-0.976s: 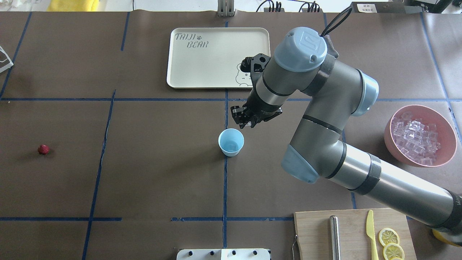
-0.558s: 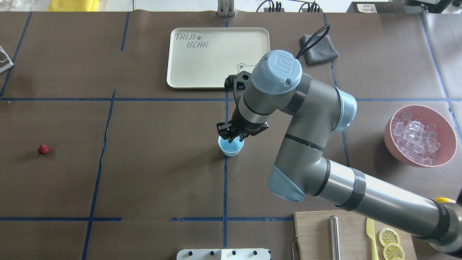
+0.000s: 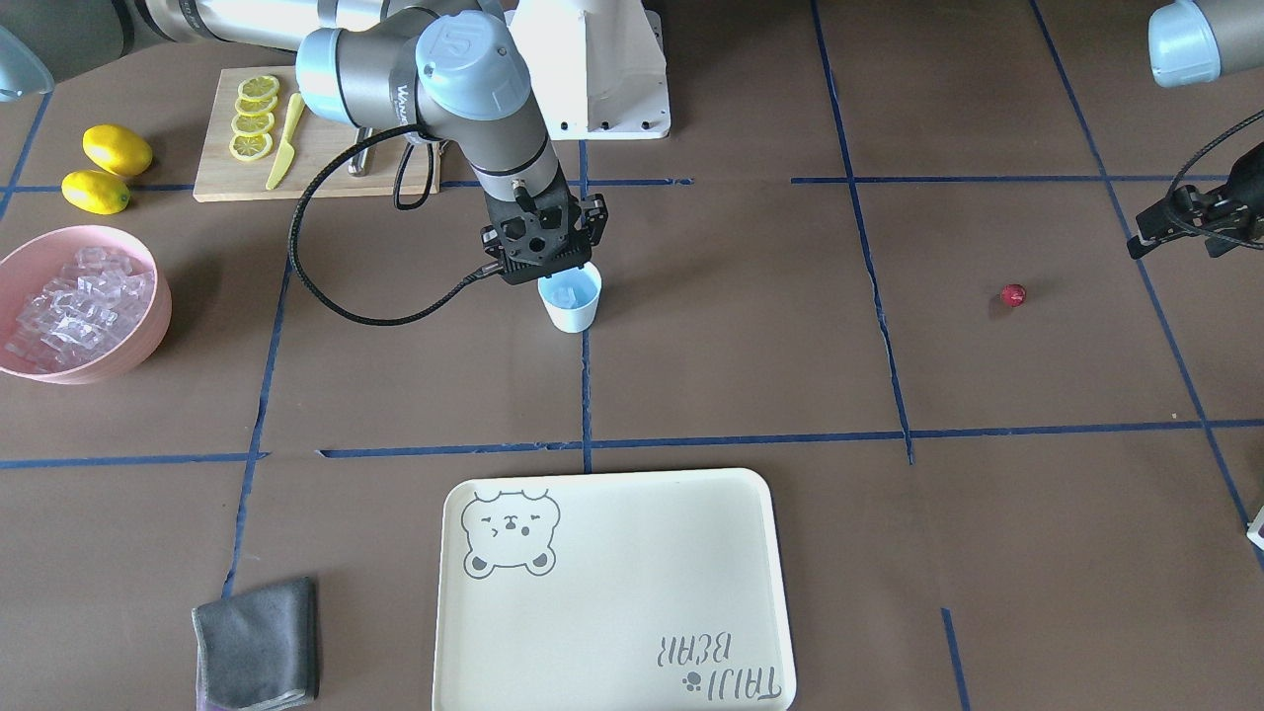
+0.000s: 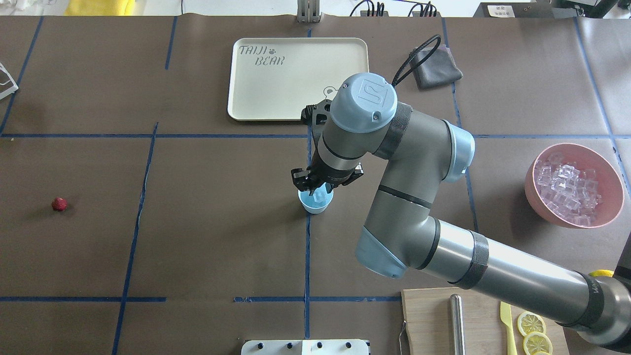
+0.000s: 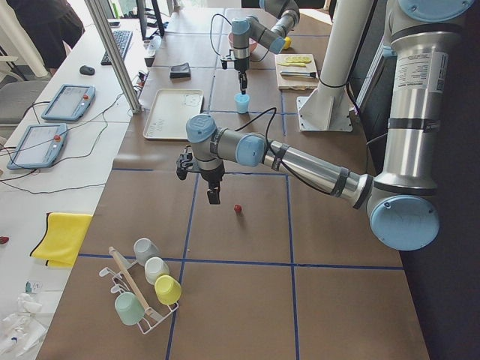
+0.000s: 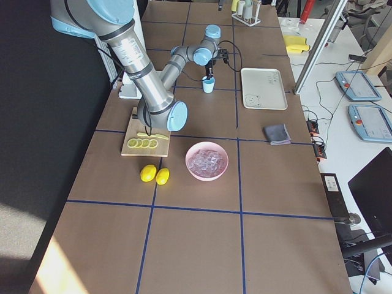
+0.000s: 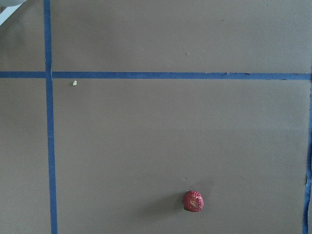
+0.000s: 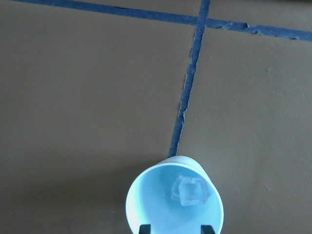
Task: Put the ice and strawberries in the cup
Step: 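Open the right gripper to drop the ice cube into the cup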
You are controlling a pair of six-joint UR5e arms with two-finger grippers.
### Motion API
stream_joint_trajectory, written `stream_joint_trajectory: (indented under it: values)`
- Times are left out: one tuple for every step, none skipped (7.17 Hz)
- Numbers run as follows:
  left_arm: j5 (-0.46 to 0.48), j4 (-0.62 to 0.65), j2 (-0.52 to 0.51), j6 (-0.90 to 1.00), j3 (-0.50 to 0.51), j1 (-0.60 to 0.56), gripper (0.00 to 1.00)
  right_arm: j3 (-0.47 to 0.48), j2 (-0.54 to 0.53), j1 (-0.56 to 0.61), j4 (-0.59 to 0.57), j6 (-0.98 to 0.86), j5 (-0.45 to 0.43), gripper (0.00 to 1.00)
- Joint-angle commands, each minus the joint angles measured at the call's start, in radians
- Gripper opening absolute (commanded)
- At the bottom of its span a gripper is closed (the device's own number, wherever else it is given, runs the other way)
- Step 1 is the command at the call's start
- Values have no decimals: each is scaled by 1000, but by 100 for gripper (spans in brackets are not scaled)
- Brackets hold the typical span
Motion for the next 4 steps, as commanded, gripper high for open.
stream_joint_trajectory:
  values:
    - [0,1,0,0,0,0,100,8,1,21,-18,39,2,99]
    - [0,1,0,0,0,0,100,82,-13,78,-108,38,23,99]
    - [0,-1,0,0,-2,0,100,207,-71,149,-209,18,51,99]
    - [0,2,0,0,-12,0,100,301,-182,224,-215,-74,113,99]
